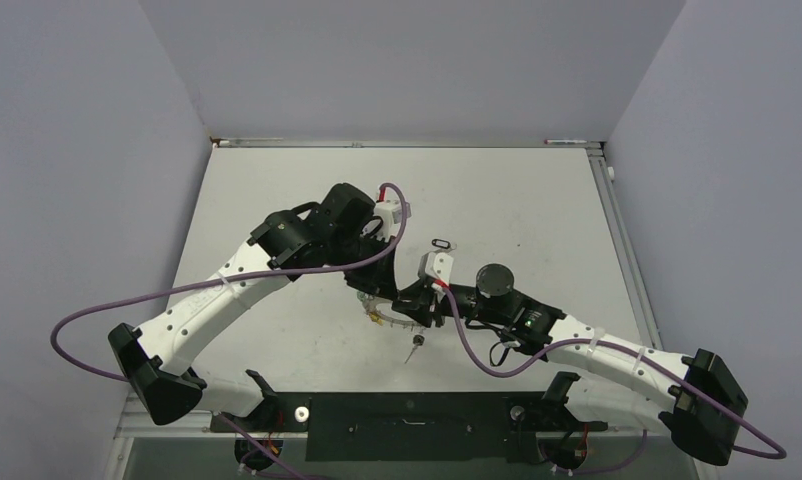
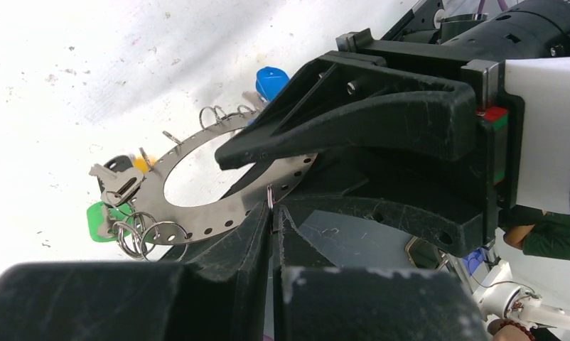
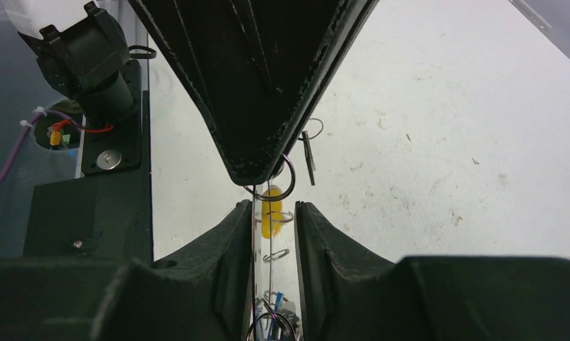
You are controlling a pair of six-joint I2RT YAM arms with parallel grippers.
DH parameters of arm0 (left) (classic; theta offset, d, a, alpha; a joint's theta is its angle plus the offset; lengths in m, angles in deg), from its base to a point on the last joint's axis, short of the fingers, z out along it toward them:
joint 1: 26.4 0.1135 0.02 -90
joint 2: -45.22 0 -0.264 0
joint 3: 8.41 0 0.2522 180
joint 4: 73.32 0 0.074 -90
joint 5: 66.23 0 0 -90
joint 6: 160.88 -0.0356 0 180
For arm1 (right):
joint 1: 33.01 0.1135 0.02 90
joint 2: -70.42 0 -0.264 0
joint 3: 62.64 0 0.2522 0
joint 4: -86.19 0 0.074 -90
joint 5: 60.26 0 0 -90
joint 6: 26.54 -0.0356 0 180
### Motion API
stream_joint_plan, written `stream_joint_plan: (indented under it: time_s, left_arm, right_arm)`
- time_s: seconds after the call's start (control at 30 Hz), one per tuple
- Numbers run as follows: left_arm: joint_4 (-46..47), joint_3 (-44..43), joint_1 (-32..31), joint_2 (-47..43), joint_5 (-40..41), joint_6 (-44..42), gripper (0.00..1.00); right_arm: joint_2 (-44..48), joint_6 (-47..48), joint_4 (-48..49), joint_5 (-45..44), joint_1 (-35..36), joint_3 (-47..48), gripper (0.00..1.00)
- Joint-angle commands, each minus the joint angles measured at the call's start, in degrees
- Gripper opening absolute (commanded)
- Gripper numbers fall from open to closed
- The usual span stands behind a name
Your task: Put the keys on the keyring
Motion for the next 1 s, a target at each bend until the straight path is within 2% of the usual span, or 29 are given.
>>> stream_joint_plan:
  time_s: [0.0,0.1,0.23,0.37,0.53,0.97]
  left_arm:
    - [-0.74,-3.98,0.51,-1.31,0.07,-0.05,0.00]
    - [-0.72,-4.08,0.64,-1.49,0.38,0.08,0.00]
    - [-0.74,-3.83,0.72,-1.47,0.89,0.08,0.00]
    - [-1.18,-3.65,0.73,-1.42,1.90,-0.25,0.00]
    - [-2.36,-3.56,0.78,-1.08,3.59,-0.94,0.00]
    - [-0.18,0.14,0.64,-0.79,5.40,-0.14,0.00]
  right_arm:
    - [0.68,0.98,-0.53,-2.46,1.21,1.58,0.28]
    - [1.14,0.82,-0.54,-3.22,2.10,1.17,0.27]
    - [0.81,1.21,-0.86,-4.08,3.51,1.16,0.06]
    - [0.62,2.48,-2.17,-7.04,5.74,2.08,0.05]
    - [0.93,4.27,-4.77,-14.92,9.26,4.19,0.05]
    - [-1.12,3.14,-8.90,-23.43,11.27,8.96,0.05]
